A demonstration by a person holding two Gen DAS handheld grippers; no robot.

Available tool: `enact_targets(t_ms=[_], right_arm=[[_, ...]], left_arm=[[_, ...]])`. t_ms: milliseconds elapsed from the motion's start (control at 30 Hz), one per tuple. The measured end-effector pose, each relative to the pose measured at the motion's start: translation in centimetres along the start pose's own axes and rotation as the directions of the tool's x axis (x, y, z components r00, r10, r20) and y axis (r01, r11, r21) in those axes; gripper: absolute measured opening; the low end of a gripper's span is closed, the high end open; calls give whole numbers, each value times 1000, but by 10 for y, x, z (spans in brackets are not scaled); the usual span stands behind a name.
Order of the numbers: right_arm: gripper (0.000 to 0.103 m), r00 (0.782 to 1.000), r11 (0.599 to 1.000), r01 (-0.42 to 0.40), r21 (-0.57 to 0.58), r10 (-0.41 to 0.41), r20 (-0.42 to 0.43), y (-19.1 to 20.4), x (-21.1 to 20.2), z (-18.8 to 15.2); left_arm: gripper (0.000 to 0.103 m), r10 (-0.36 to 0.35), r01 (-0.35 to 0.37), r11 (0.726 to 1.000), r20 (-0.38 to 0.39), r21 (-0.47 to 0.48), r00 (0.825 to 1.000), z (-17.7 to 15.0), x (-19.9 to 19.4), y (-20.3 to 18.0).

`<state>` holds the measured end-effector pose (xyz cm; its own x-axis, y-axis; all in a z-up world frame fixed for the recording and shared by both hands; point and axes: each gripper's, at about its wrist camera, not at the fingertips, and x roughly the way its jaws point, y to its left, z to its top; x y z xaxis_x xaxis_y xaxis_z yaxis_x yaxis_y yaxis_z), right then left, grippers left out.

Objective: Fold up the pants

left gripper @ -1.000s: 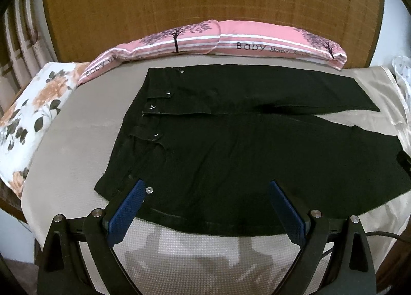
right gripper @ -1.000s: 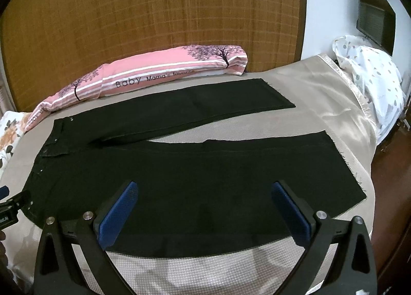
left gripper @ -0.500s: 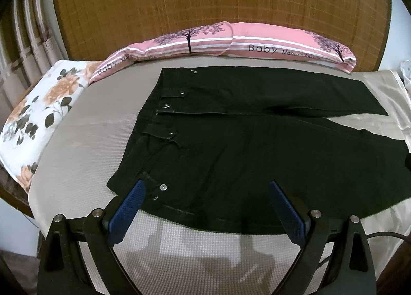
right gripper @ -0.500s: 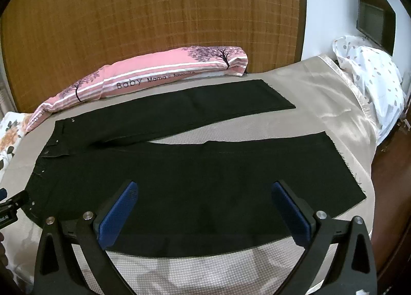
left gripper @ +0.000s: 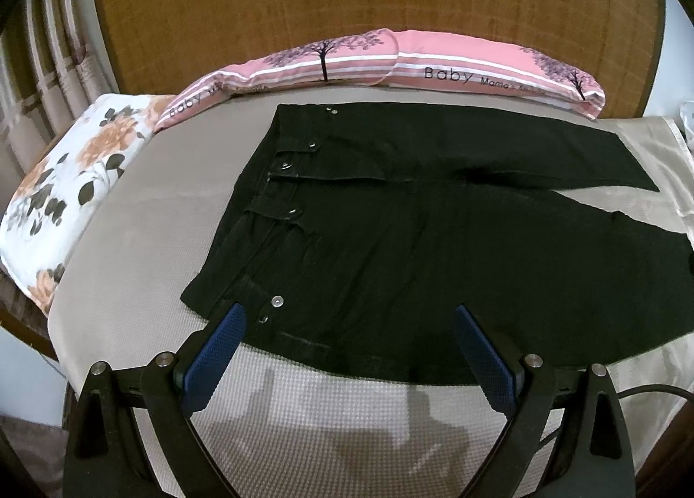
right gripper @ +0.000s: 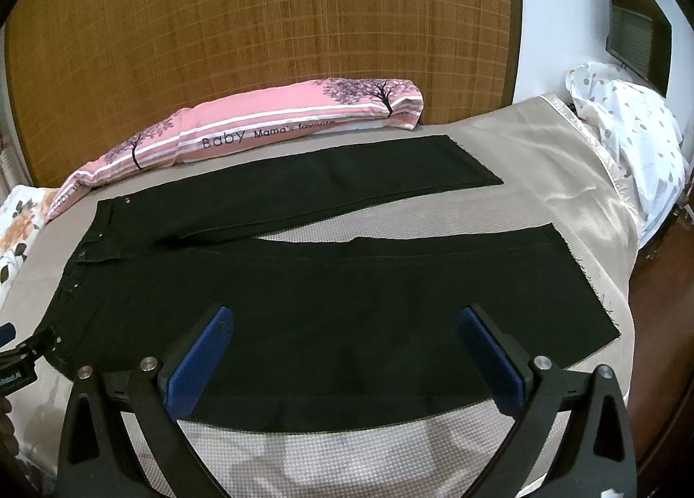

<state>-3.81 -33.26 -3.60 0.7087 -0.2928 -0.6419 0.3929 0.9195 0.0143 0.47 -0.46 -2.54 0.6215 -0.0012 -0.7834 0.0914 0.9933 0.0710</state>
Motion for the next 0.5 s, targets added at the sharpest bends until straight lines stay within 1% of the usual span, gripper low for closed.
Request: enact_targets(t_ms=[200,500], right_arm=[[103,1000,1000,6,2,-6,14,1,-2,0],[103,1000,1000,11,-1,-11,23,1,-3,1]], left_arm=[[96,13,-13,1000,15,1,1000,-1,-2,1],[96,3,-4,1000,21,5,1000,-3,-5,1]])
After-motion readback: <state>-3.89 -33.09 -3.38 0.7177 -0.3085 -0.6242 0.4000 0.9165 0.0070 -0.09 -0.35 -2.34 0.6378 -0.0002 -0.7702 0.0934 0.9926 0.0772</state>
